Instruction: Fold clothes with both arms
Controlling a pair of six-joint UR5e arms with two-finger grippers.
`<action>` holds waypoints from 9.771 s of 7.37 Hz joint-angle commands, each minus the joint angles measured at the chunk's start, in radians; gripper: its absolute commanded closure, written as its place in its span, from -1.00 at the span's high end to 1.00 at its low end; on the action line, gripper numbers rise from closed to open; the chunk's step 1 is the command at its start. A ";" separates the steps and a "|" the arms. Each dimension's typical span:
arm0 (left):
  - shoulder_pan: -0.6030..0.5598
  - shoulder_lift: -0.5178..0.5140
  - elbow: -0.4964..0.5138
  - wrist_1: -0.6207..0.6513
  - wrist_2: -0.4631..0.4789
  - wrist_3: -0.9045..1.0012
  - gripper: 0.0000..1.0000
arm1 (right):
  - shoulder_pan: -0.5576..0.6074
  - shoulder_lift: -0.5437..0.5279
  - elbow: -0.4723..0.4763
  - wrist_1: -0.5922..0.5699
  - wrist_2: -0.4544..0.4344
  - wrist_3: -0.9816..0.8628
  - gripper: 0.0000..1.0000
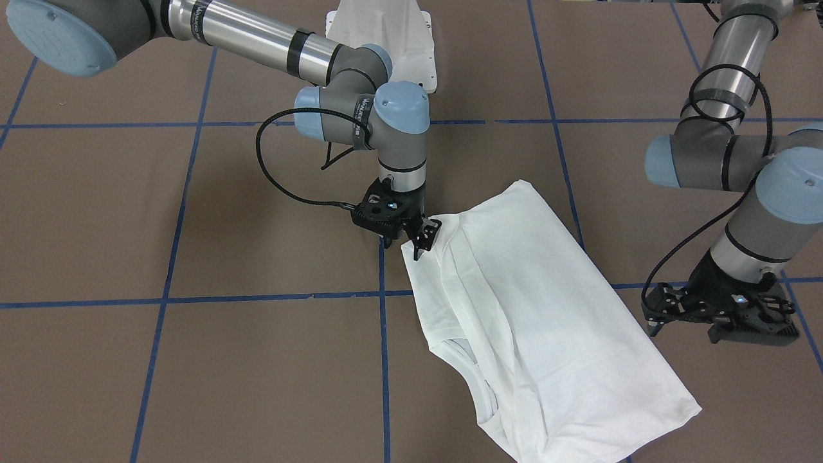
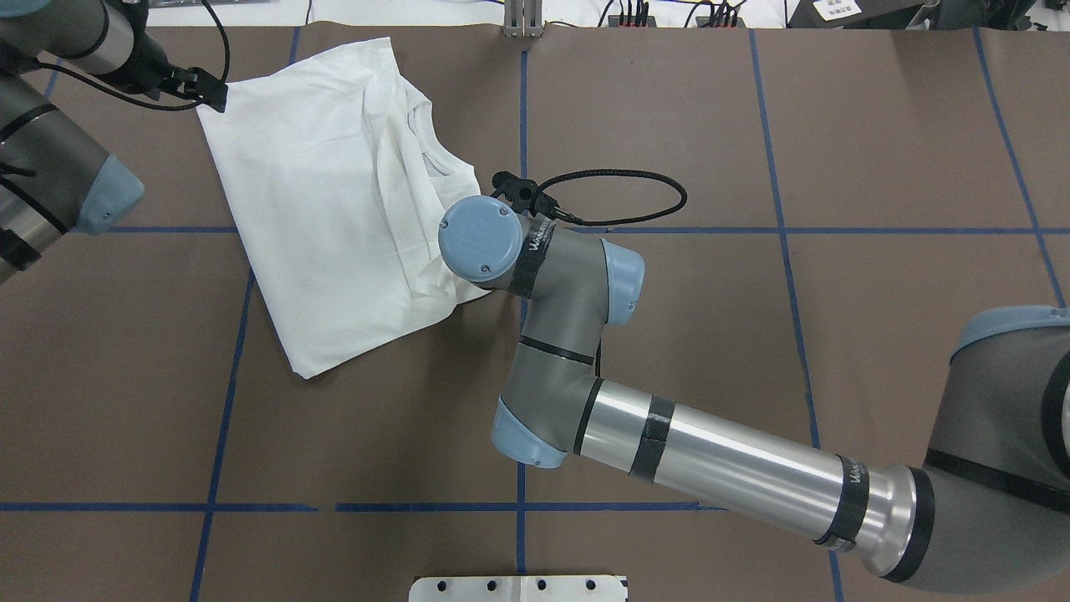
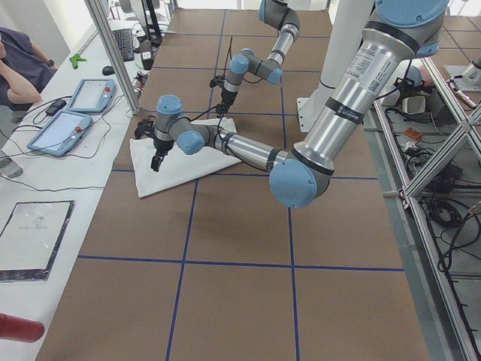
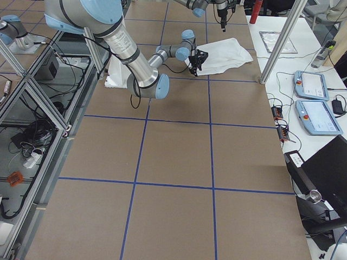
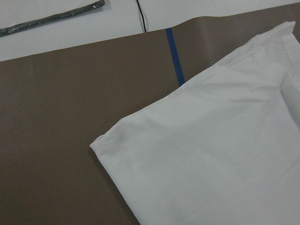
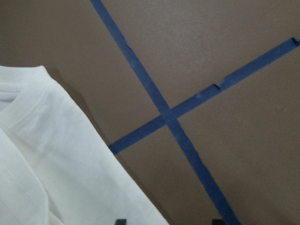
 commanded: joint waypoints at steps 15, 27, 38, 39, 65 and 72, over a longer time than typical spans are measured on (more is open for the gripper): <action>0.001 0.006 -0.011 -0.002 -0.002 -0.003 1.00 | -0.020 0.016 -0.008 0.001 -0.032 -0.006 -1.00; 0.003 0.029 -0.045 -0.002 -0.048 -0.004 1.00 | -0.279 -0.518 0.896 -0.471 -0.143 -0.020 -1.00; 0.003 0.045 -0.080 0.000 -0.089 -0.006 1.00 | -0.049 0.012 0.181 -0.471 -0.056 -0.437 0.21; 0.003 0.045 -0.078 0.000 -0.089 -0.006 1.00 | -0.058 0.014 0.161 -0.471 -0.056 -0.448 0.06; 0.720 0.263 -0.583 0.020 0.178 -0.975 1.00 | 0.012 -0.518 0.669 -0.115 0.071 -0.581 1.00; 0.845 0.155 -0.563 0.133 0.242 -1.061 0.45 | 0.011 -0.518 0.669 -0.114 0.071 -0.561 1.00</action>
